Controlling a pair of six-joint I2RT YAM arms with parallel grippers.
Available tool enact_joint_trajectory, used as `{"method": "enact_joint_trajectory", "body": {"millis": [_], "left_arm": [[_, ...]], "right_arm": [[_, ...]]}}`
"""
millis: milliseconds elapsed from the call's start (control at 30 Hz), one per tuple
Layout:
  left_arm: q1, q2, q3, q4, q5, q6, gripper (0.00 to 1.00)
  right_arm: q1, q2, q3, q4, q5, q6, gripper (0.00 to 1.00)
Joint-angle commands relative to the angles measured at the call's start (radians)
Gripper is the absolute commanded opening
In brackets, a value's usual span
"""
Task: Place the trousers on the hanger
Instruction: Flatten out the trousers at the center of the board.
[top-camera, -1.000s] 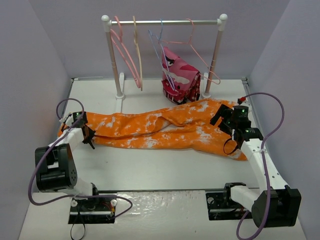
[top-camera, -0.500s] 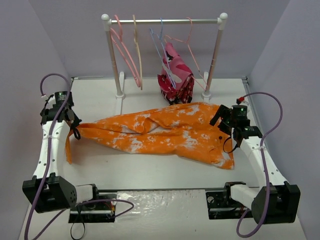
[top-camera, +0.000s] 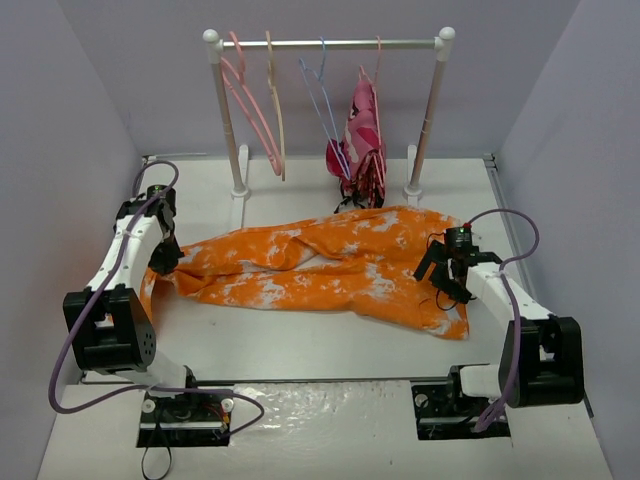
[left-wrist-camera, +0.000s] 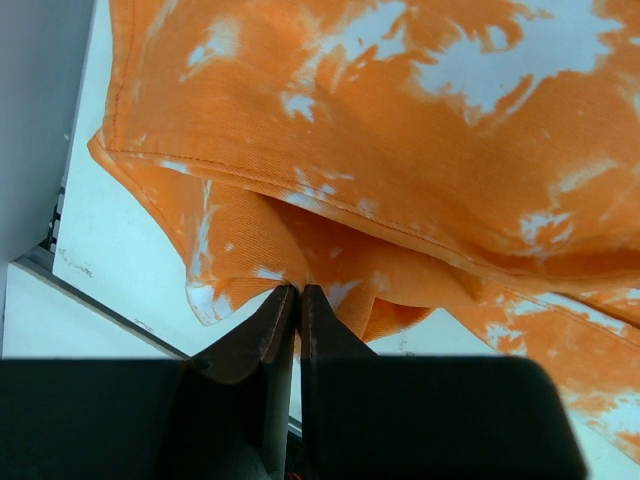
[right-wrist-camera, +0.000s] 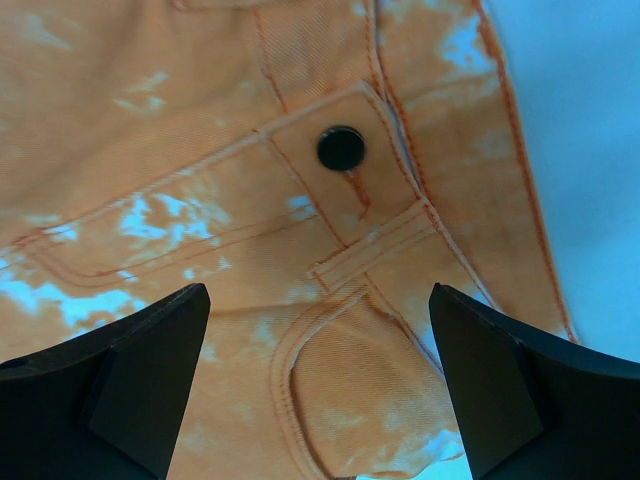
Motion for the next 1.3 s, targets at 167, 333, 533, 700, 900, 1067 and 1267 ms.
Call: {"method": "enact_joint_trajectory", "body": {"millis": [167, 333, 533, 700, 900, 1067, 1267], "left_arm": [[-0.017, -0.073, 0.037, -0.035, 0.010, 0.062, 0.00], [-0.015, -0.092, 0.036, -0.059, 0.009, 0.075, 0.00], [-0.015, -0.097, 0.020, -0.098, 0.014, 0.078, 0.00], [-0.017, -0.111, -0.016, -0.112, 0.010, 0.083, 0.00], [-0.036, -0.074, 0.021, -0.145, -0.035, 0.099, 0.00], [-0.122, 0.106, 0.148, -0.167, -0.065, 0.106, 0.00], [-0.113, 0.302, 0.353, -0.143, -0.073, 0.118, 0.00]], "right_arm": [[0.027, 0.151, -0.029, 0.007, 0.086, 0.088, 0.81], [0.015, 0.210, -0.008, 0.023, 0.126, 0.101, 0.45], [-0.118, 0.183, 0.059, -0.014, 0.207, 0.100, 0.00], [-0.262, 0.073, 0.128, -0.069, 0.300, 0.111, 0.00], [-0.270, 0.053, 0.139, -0.057, 0.311, 0.140, 0.00], [-0.268, 0.088, 0.164, -0.043, 0.303, 0.120, 0.00], [-0.267, 0.097, 0.189, -0.031, 0.310, 0.116, 0.00]]}}
